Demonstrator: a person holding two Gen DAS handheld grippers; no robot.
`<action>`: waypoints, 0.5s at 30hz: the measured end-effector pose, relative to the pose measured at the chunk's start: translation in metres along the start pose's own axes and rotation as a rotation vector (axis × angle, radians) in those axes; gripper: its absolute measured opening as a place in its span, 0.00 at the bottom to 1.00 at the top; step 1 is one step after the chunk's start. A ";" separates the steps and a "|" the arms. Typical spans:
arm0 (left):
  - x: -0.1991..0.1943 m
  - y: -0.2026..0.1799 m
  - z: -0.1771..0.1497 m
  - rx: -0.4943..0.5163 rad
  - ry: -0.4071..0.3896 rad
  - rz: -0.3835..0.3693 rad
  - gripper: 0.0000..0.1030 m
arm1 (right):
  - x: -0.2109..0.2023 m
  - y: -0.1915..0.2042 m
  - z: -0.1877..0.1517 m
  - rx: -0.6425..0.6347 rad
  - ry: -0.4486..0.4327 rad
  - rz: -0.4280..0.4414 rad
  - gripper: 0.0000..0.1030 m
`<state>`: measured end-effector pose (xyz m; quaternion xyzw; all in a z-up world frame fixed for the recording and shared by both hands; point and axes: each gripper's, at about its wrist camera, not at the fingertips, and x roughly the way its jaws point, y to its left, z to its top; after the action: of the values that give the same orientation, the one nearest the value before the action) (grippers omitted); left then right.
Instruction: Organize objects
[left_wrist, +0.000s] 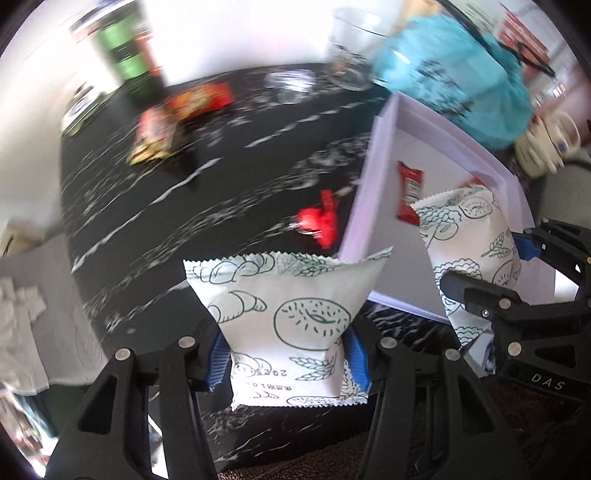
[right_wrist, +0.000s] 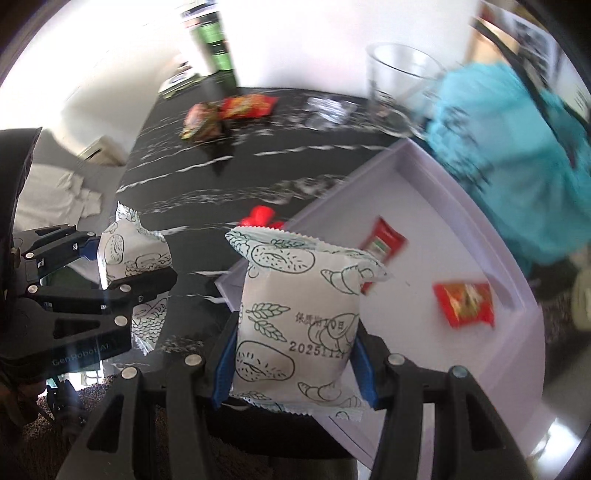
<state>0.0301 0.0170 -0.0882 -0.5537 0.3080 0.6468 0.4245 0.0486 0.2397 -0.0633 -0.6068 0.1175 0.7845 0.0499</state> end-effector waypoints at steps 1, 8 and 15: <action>0.001 -0.006 0.003 0.023 0.003 -0.007 0.50 | -0.001 -0.005 -0.002 0.017 -0.001 -0.005 0.53; 0.008 -0.041 0.019 0.152 0.021 -0.040 0.50 | -0.009 -0.034 -0.023 0.131 -0.011 -0.037 0.53; 0.013 -0.070 0.025 0.250 0.033 -0.057 0.50 | -0.012 -0.056 -0.046 0.217 -0.005 -0.046 0.53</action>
<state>0.0811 0.0733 -0.0914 -0.5157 0.3771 0.5819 0.5033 0.1072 0.2830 -0.0697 -0.5984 0.1875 0.7674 0.1335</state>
